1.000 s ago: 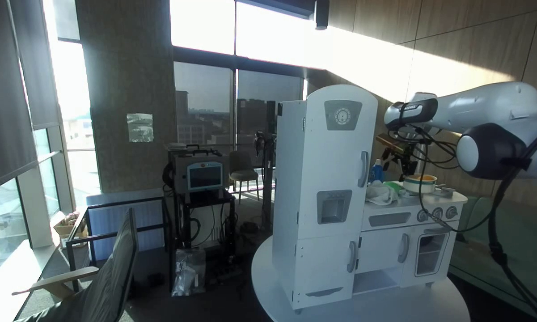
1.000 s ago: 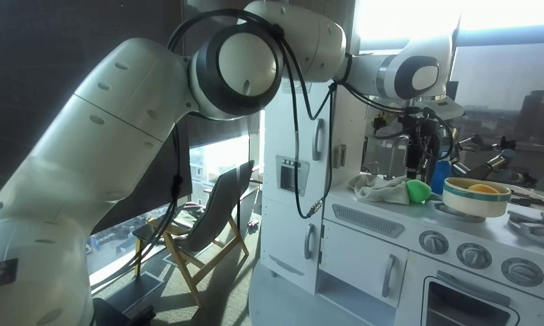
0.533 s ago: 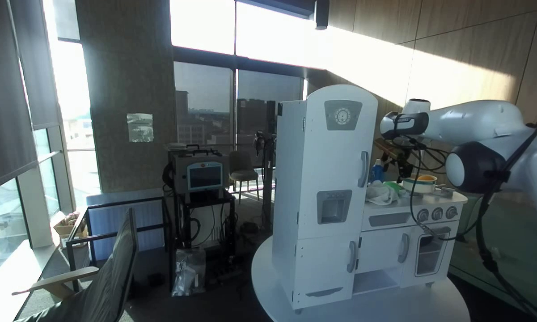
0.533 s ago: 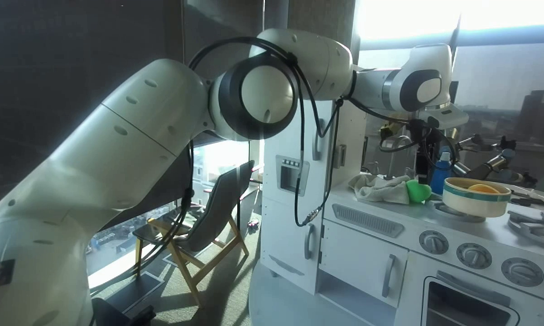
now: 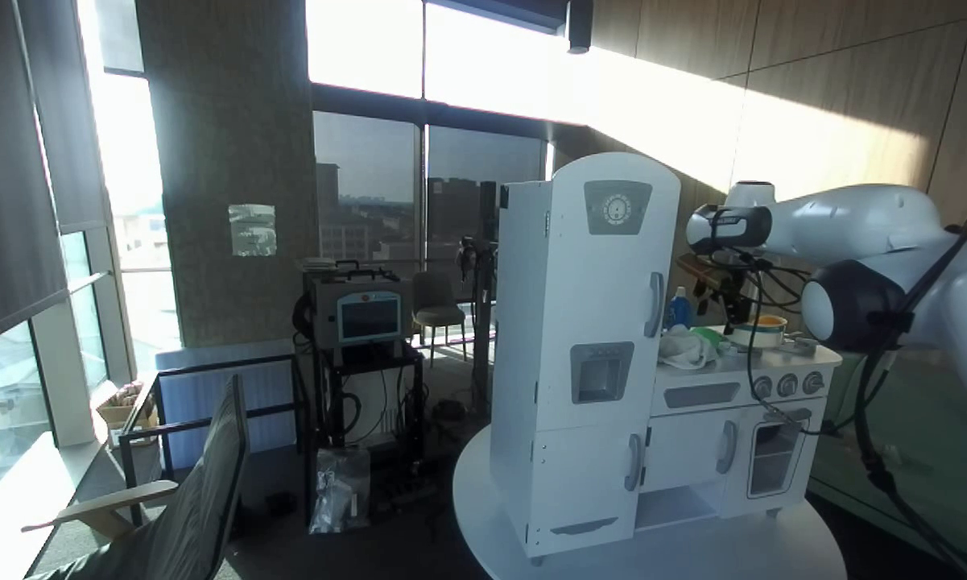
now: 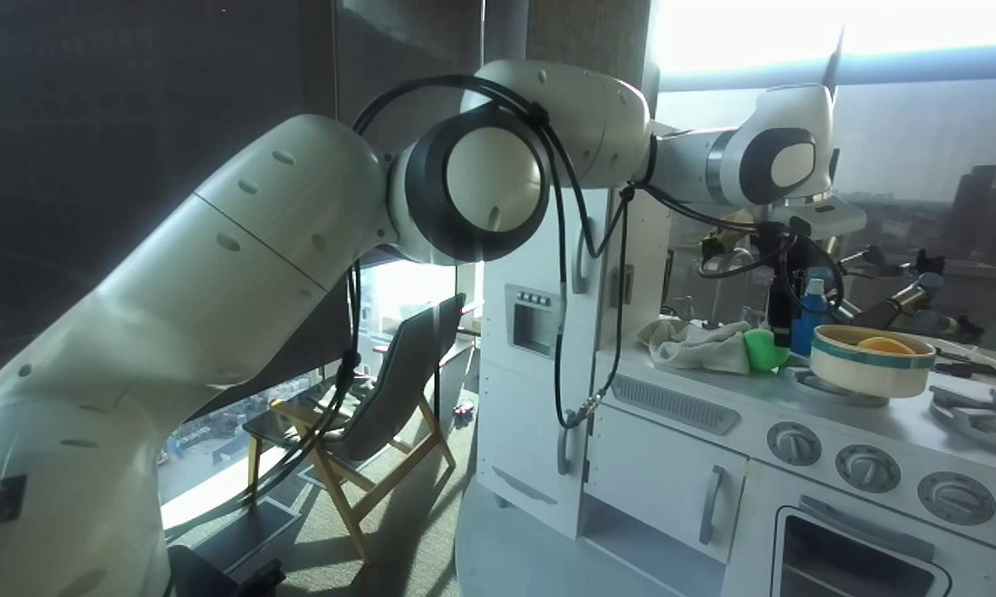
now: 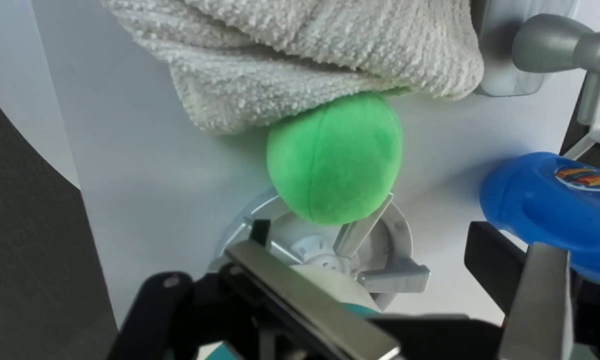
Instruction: Put the green plush toy and the blue bottle in the pot
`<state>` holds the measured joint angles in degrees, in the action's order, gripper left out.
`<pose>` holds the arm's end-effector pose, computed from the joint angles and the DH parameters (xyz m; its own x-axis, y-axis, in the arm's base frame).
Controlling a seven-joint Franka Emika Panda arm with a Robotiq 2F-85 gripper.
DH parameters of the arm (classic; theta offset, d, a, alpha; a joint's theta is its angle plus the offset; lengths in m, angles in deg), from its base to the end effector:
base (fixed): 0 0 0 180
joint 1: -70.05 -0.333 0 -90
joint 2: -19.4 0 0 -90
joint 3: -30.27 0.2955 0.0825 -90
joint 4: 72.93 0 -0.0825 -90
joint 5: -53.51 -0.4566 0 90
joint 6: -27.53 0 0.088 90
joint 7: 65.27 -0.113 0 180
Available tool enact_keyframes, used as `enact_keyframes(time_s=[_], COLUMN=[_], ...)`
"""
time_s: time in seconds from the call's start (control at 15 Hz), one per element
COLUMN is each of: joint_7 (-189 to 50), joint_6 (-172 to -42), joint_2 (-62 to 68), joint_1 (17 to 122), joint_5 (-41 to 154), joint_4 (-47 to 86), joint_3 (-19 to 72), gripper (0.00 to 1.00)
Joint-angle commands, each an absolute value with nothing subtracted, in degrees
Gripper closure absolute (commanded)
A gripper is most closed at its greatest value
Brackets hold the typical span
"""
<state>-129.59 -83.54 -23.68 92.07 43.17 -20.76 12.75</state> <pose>0.7090 -0.4465 0.4635 -0.1877 -0.9703 0.1529 -0.9559 0.1446 -0.2555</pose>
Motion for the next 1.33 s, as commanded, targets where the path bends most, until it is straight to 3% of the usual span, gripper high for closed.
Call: enact_keyframes(time_s=[0.0,0.4,0.53,0.93,1.07,1.27], joint_7=[-130.33,-130.22,-130.15,-130.56,-130.43,-130.18], joint_6=[-82.17,-82.15,-82.15,-81.77,-81.36,-81.9], joint_2=[-23.87,-24.47,-24.51,-23.75,-22.83,-21.33], joint_1=[91.7,90.52,90.31,90.26,90.35,90.59], joint_5=[43.17,43.9,43.96,43.6,43.48,43.29], joint_4=[-21.6,-21.0,-20.69,-20.3,-20.39,-20.92], joint_3=[12.82,12.54,12.5,12.45,12.44,12.27], gripper=[0.0,0.0,0.26,0.73,0.86,0.87])
